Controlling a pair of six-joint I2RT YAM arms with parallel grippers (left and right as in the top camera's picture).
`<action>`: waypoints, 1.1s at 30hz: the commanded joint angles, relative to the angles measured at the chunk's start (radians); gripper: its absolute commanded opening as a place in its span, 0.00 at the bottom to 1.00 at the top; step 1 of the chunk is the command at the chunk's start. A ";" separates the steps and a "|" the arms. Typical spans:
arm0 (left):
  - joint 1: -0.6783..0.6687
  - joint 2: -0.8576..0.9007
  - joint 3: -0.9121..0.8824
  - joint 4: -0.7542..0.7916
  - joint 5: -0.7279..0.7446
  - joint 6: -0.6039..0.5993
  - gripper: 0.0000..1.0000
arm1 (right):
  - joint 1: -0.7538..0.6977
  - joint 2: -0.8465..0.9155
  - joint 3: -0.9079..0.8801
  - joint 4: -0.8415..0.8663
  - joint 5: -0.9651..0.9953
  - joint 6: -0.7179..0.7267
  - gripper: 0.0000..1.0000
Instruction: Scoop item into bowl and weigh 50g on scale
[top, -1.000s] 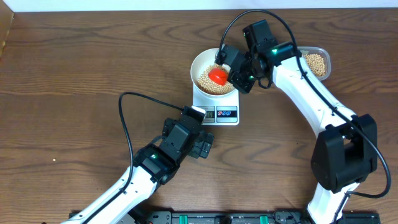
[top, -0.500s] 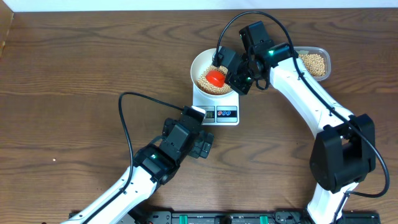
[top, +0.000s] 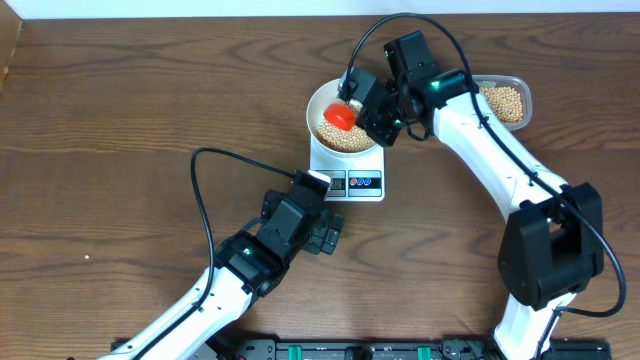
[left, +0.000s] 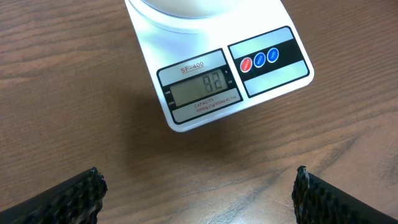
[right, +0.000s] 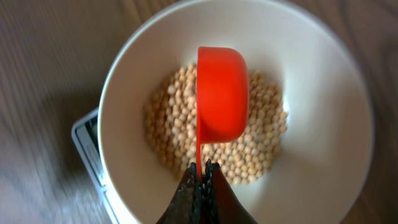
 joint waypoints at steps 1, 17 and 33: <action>-0.002 -0.006 -0.007 0.001 -0.002 0.005 0.98 | -0.051 -0.062 0.004 0.027 -0.113 0.068 0.01; -0.002 -0.006 -0.007 0.001 -0.002 0.005 0.98 | -0.190 -0.164 0.004 0.070 -0.204 0.181 0.01; -0.002 -0.006 -0.007 0.001 -0.002 0.005 0.98 | -0.208 -0.158 0.003 0.109 -0.269 0.241 0.01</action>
